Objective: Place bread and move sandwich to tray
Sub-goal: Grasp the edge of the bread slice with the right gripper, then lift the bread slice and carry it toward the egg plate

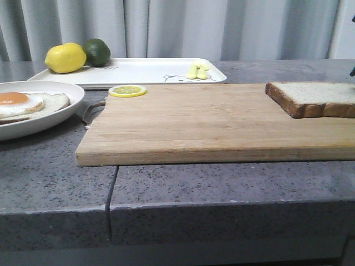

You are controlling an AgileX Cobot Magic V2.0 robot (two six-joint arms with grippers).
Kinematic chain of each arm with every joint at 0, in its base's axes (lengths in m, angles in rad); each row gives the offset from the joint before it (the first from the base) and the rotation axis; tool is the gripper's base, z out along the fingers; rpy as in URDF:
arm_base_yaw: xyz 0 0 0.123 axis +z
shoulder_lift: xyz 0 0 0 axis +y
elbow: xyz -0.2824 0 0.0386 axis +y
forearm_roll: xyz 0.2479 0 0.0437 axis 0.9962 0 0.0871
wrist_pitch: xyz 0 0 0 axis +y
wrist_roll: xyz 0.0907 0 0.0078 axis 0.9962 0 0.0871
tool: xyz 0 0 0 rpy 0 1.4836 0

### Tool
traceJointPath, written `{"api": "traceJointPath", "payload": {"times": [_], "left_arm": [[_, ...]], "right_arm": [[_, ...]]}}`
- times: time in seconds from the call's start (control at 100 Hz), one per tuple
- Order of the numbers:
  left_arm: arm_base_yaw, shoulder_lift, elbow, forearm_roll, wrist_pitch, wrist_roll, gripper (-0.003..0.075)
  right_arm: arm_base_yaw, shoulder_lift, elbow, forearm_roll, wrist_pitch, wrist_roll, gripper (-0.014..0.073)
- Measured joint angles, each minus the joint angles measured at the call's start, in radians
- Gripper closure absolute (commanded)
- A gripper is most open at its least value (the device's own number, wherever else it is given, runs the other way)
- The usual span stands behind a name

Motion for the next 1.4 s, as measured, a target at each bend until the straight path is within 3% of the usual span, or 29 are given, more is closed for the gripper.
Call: {"api": "traceJointPath", "payload": {"times": [0.43,0.75,0.98,1.309,1.399], "left_arm": [[0.000,0.000,0.000,0.000,0.002,0.000,0.0496],[0.000,0.000,0.000,0.000,0.002,0.000,0.0496],[0.000,0.000,0.000,0.000,0.002,0.000,0.0496],[0.000,0.000,0.000,0.000,0.002,0.000,0.0496],[0.000,0.000,0.000,0.000,0.002,0.000,0.0496]], "right_arm": [[0.002,0.063,-0.002,0.004,0.015,0.000,0.0167],[0.002,0.068,-0.007,0.010,0.019,0.000,0.0237],[0.002,0.068,-0.009,0.021,0.030,0.000,0.0365],[0.002,0.068,-0.009,0.025,0.041,0.000,0.0641],[0.002,0.068,-0.009,0.025,0.041,0.000,0.0662]]}}
